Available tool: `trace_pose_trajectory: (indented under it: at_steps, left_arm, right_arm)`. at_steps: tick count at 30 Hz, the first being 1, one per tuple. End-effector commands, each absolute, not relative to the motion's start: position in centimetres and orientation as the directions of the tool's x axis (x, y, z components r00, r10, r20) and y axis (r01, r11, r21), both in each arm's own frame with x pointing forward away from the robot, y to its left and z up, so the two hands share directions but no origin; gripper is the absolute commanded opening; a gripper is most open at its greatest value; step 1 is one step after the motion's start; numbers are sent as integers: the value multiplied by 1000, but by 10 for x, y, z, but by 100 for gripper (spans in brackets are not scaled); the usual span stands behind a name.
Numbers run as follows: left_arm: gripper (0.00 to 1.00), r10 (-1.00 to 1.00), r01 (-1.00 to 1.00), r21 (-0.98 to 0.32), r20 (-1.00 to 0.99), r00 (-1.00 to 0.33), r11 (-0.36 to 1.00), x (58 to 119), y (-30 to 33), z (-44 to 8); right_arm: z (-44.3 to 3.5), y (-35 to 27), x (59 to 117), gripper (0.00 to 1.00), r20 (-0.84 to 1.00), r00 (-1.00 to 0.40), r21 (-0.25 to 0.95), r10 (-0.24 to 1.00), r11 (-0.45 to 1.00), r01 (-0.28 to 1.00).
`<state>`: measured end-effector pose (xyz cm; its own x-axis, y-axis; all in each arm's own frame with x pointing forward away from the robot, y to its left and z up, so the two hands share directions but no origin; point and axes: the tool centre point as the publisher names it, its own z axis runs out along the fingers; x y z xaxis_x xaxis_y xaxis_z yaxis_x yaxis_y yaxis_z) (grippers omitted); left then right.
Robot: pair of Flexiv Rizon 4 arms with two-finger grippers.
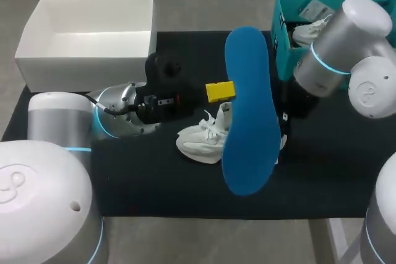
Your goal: Take the shoe out of the shoebox, open the shoe tongue, remove and reinsert the insole, then place the shoe into the shoebox
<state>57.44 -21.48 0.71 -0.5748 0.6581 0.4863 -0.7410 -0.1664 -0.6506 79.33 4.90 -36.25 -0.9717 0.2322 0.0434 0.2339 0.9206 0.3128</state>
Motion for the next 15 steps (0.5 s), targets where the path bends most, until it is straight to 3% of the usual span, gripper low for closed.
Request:
trace_pose_trajectory:
  at_steps: [1,15]
  left_arm:
    - [0,657,-742,-650,487,-575,-168,574,-215,8]
    - [0,657,-742,-650,487,-575,-168,574,-215,8]
  right_arm:
    - [-348,52,790,100,26,-969,91,247,964,248]
    - [-327,43,781,100,-20,-966,69,260,964,258]
